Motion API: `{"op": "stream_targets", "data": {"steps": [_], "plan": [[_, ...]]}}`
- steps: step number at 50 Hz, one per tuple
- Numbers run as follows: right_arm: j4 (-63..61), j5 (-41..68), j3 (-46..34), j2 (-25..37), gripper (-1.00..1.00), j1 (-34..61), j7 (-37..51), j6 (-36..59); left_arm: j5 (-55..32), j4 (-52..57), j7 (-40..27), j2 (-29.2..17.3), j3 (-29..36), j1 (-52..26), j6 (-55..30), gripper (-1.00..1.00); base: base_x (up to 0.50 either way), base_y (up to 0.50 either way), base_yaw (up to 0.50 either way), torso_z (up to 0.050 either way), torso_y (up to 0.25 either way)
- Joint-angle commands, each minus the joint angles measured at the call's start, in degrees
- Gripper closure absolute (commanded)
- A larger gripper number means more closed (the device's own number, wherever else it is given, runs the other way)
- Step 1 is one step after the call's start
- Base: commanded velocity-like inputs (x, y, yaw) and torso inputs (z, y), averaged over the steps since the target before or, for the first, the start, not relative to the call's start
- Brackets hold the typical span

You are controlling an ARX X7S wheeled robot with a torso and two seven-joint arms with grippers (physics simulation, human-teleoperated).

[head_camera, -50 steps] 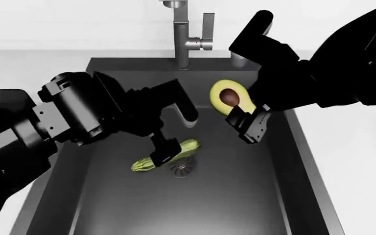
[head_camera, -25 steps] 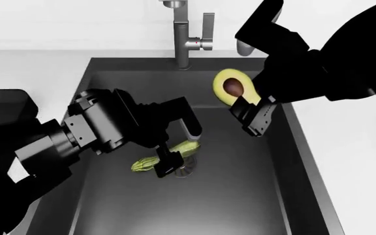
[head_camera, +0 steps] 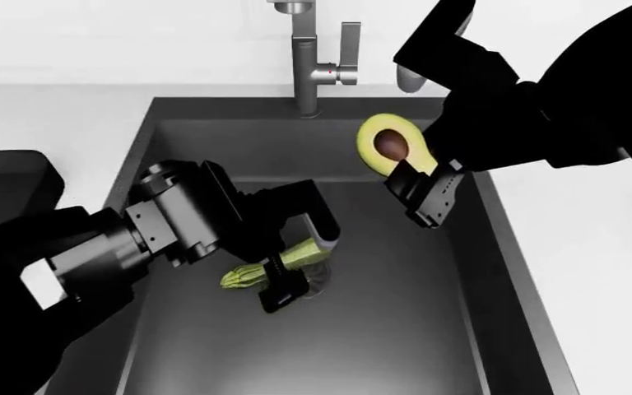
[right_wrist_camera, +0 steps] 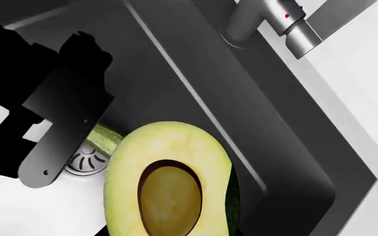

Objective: Pick up the fruits and vegetables and place them in the sink. Turn on the sink faucet to wash them. Then turn the sink off and put them in the tray.

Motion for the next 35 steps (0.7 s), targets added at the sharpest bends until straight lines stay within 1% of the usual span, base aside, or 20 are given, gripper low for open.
{"op": "stream_targets", "data": {"steps": [1, 5, 6, 12, 19, 25, 32, 35], "plan": [[-0.2, -0.6, 0.1, 0.0, 1.0, 0.2, -0.4, -0.1, 1.7, -3.0, 1.7, 1.3, 1.3, 2.3, 1.4, -1.0, 0.0, 0.0, 0.0, 0.0, 0.0], [-0.1, -0.6, 0.1, 0.0, 1.0, 0.0, -0.3, -0.1, 1.7, -3.1, 1.8, 1.4, 1.3, 2.3, 1.4, -1.0, 0.0, 0.0, 0.0, 0.0, 0.0], [-0.1, -0.5, 0.1, 0.0, 1.0, 0.1, -0.2, -0.1, 1.7, -2.6, 1.3, 1.2, 1.3, 2.2, 1.1, 1.0, 0.0, 0.0, 0.0, 0.0, -0.016], [-0.3, -0.4, 0.2, 0.2, 1.0, 0.0, 0.2, 0.0, 1.1, 1.4, -1.0, -0.4, 0.7, 1.2, -0.8, 1.0, 0.0, 0.0, 0.0, 0.0, -0.002], [-0.6, 0.1, 0.6, 0.6, 1.0, -0.1, 0.8, 0.0, 0.6, 9.0, -4.7, -3.7, 0.3, -0.6, -3.8, 1.0, 0.0, 0.0, 0.0, 0.0, 0.0], [-0.4, -0.1, 0.7, 0.7, 1.0, -0.7, 0.9, -0.6, 0.2, 15.8, -9.0, -7.5, -1.8, -2.3, -4.6, 1.0, 0.0, 0.0, 0.0, 0.0, 0.0], [0.1, -0.3, 0.7, 0.4, 1.0, -1.0, 0.8, -1.0, -1.1, 19.9, -11.9, -10.2, -4.1, -3.9, -6.1, 1.0, 0.0, 0.0, 0.0, 0.0, 0.0], [0.2, -0.4, 0.7, 0.4, 1.0, -1.2, 0.8, -1.2, -1.6, 21.5, -12.4, -11.0, -4.6, -4.5, -6.6, 1.0, 0.0, 0.0, 0.0, -0.003, 0.21]]}}
